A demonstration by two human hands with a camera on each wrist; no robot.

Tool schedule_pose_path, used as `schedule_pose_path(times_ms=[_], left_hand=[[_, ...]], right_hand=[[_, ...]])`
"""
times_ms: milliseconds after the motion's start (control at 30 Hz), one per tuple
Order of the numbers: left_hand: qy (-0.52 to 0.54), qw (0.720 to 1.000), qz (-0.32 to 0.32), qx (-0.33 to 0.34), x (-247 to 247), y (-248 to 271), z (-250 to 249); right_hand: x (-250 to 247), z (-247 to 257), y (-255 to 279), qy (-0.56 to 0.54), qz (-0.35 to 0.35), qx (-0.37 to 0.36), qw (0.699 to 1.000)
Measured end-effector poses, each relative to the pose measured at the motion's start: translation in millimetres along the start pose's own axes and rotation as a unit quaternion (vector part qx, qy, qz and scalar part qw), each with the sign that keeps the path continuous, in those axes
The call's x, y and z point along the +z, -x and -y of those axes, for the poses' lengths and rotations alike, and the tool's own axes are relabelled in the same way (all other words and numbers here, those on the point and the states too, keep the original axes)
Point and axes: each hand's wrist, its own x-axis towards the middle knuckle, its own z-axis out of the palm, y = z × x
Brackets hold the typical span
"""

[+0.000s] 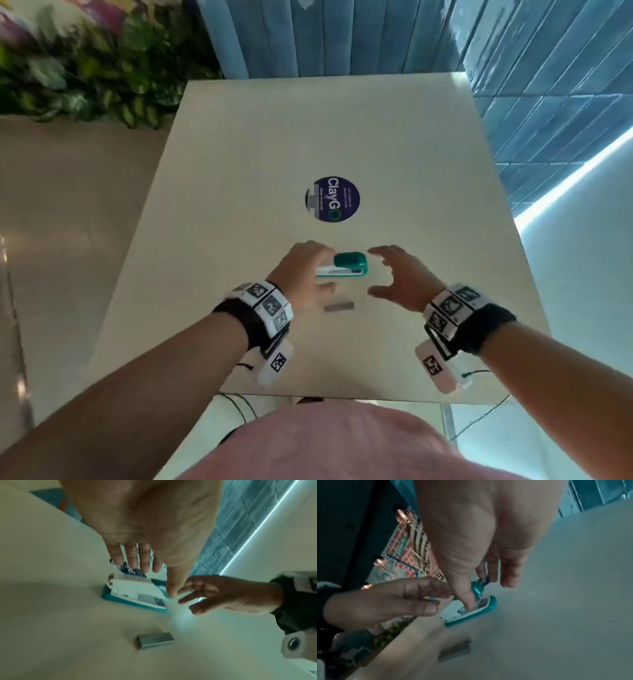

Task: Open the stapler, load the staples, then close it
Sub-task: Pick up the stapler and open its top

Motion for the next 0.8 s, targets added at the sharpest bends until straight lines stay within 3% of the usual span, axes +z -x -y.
schedule_pose_path(times_ms=[100,266,700,799], left_hand=[[-0.022,1.0,0.004,-0.012,14,-22,-9],[-0.029,0.997,-0.02,-0.062,29,-39,-11],[0.126,0.988,-0.069,-0.06,22,-40,0],[0.147,0.986,-0.056,-0.057,17,-36,3]], right_hand=[[6,6,-19,-0.045,-0.013,0.01,0.999],[12,9,-41,0.0,-0.024,0.016,1.0],[15,-1,-50,0.007,-0.004,0.002,1.0],[13,0,-50,0.006,0.004,-0.005,1.0]])
